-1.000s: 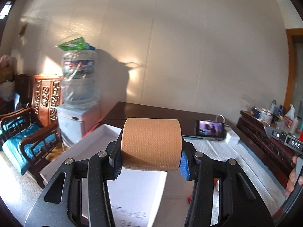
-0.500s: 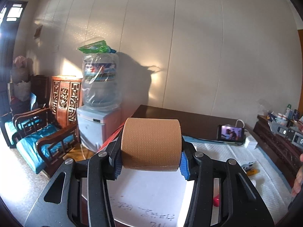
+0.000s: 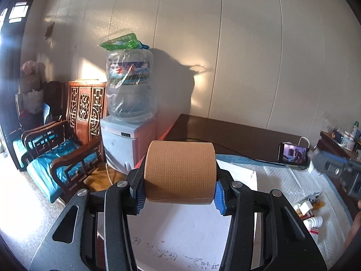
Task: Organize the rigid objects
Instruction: 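Carry the tape roll and the sticker in both tools over the white tray, then open both tools to drop the tape roll and sticker into the tray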
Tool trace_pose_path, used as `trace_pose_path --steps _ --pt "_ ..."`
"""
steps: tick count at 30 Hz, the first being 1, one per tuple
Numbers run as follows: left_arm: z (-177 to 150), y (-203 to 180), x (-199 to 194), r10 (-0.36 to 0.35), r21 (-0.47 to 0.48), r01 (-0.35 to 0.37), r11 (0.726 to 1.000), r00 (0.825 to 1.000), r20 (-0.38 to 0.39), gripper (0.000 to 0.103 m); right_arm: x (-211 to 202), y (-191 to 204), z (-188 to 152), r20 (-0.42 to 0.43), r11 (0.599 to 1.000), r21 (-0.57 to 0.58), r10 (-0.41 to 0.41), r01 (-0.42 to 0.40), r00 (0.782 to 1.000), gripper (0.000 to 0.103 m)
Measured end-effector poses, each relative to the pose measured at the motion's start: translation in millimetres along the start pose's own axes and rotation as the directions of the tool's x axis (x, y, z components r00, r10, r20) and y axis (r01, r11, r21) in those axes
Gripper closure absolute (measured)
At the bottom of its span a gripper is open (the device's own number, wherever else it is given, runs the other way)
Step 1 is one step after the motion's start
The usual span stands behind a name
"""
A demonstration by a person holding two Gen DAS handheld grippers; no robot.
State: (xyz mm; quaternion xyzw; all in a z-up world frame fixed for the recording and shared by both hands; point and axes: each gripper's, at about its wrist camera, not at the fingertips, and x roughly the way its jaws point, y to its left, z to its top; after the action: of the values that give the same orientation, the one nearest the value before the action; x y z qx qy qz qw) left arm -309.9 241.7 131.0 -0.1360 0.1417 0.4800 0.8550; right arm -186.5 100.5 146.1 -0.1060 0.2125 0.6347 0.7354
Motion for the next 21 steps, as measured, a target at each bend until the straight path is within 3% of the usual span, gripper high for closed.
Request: trace_pose_path --steps 9,18,20,21 --pt "-13.4 -0.7 31.4 -0.001 -0.009 0.000 1.000 0.998 -0.067 0.055 47.8 20.5 -17.3 -0.105 0.999 -0.005 0.031 -0.031 0.994 0.066" --pt "-36.2 29.2 67.8 -0.015 -0.119 -0.011 0.993 0.977 -0.211 0.055 109.4 37.6 -47.4 -0.282 0.997 0.009 0.077 -0.078 0.956 0.066" --pt "-38.9 31.3 68.0 -0.029 -0.133 0.001 0.991 0.977 -0.209 0.053 114.6 37.2 -53.4 -0.298 0.997 0.014 0.083 -0.082 0.951 0.066" --pt "-39.4 32.3 67.2 -0.035 -0.141 0.007 0.990 0.979 -0.200 0.038 115.3 37.6 -55.4 -0.302 0.996 0.017 0.092 -0.091 0.949 0.066"
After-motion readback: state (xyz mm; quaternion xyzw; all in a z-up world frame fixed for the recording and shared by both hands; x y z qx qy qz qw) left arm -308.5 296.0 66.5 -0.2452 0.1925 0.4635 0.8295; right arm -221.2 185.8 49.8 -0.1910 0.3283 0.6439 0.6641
